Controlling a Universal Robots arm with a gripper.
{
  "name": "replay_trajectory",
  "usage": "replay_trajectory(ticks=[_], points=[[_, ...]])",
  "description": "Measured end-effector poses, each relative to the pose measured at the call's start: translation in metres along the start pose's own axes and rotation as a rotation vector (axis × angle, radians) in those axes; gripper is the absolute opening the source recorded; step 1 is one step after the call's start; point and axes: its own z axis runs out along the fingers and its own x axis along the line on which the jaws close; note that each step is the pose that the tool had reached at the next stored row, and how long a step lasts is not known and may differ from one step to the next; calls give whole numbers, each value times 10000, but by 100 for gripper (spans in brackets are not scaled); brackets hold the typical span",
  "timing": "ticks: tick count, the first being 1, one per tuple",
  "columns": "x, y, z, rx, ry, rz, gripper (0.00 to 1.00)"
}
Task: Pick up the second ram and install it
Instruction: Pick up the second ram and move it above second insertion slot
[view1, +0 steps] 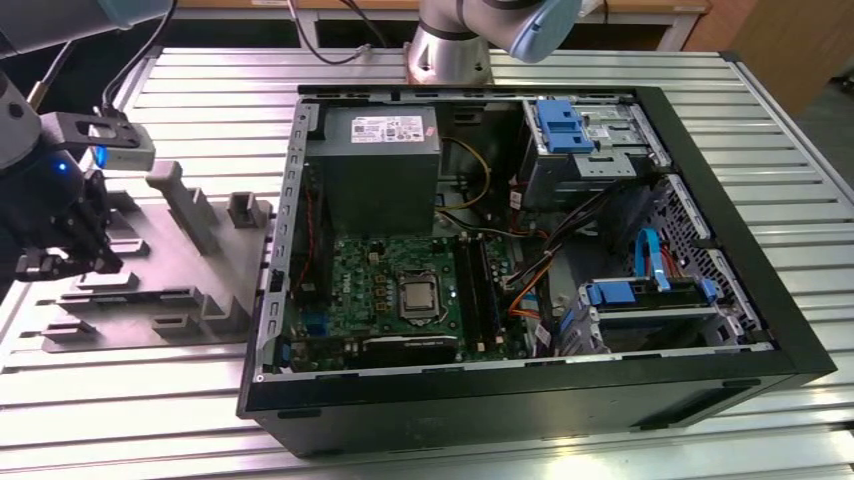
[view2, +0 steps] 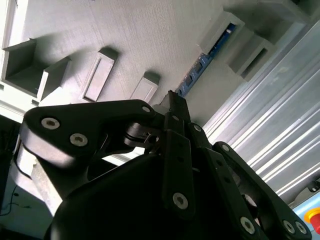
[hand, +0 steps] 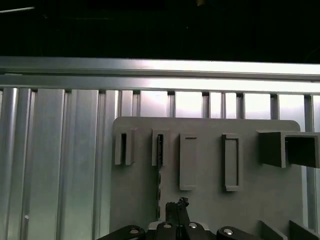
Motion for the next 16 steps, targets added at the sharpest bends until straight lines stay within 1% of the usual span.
replay_trajectory(ticks=[5, 13, 16], points=[[22, 19, 20, -1, 2, 1, 10], [93, 44, 73, 0, 1, 1, 10], [93, 45, 74, -1, 2, 2, 10]])
